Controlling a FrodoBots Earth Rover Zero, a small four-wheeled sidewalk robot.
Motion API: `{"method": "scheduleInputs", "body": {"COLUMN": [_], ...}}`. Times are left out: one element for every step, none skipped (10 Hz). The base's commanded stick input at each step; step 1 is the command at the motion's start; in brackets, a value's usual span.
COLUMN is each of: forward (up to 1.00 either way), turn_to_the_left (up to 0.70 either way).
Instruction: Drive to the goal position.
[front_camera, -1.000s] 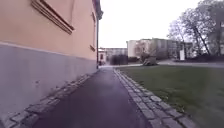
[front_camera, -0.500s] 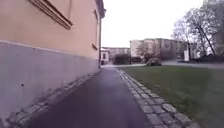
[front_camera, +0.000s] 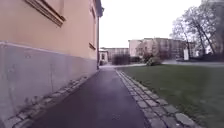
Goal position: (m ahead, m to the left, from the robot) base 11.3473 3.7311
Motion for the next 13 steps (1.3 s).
{"method": "scheduleInputs", "body": {"forward": [0.85, 0.85, 0.85, 0.85, 0.85, 0.85, 0.85, 0.85, 0.85, 0.85, 0.85, 0.85, 0.85], "turn_to_the_left": [0.00, 0.00, 0.00, 0.00, 0.00, 0.00, 0.00, 0.00, 0.00, 0.00, 0.19, 0.26, 0.33]}}
